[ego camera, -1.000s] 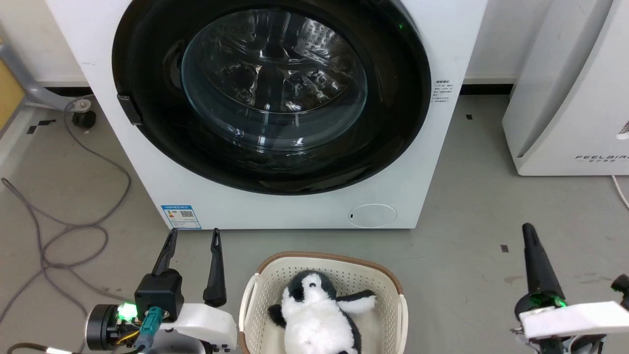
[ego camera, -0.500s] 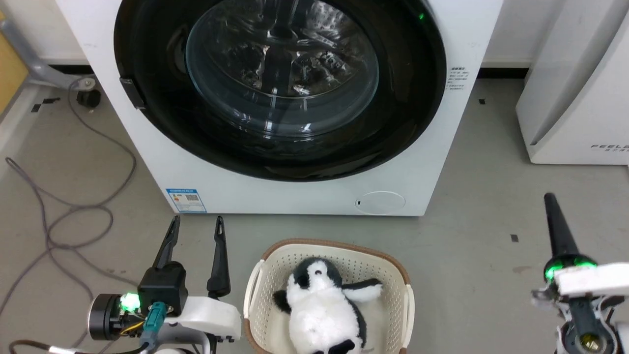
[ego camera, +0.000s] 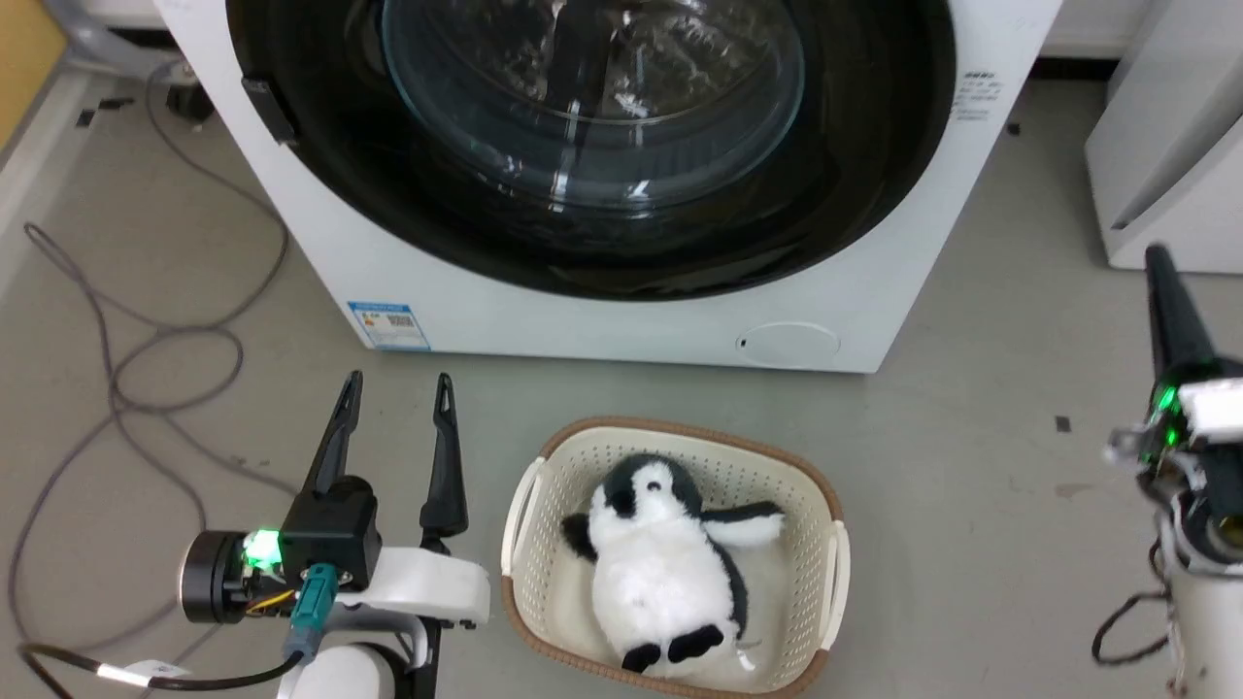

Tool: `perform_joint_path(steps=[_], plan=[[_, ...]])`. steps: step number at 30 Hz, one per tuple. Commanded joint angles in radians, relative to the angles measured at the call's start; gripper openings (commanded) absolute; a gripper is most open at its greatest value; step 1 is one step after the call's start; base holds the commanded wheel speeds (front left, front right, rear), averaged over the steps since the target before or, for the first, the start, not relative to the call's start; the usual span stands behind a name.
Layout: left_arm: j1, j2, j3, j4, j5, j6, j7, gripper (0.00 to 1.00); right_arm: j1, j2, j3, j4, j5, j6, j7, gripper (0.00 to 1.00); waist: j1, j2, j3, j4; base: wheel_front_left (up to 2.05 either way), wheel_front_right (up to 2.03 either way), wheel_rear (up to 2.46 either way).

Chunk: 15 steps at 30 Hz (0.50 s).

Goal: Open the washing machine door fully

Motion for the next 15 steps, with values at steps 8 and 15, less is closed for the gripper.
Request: perform_joint_path(steps=[8,15], plan=[[-0.068,0.002,-0.022,-0.017,-0.004,0.024,-0.025,1.00,-0.207,-0.064,-0.003,0.115,0.104,0.001,0.019,0.00,0.0000,0.0000,0.098,0.040,0.00,0.00,0.00],[-0.105,0.000,-0.047,-0.024,-0.012,0.044,-0.039,1.00,-0.369,-0.123,0.026,0.217,0.161,0.001,0.055,0.00,0.0000,0.0000,0.164,0.072,0.00,0.00,0.00]])
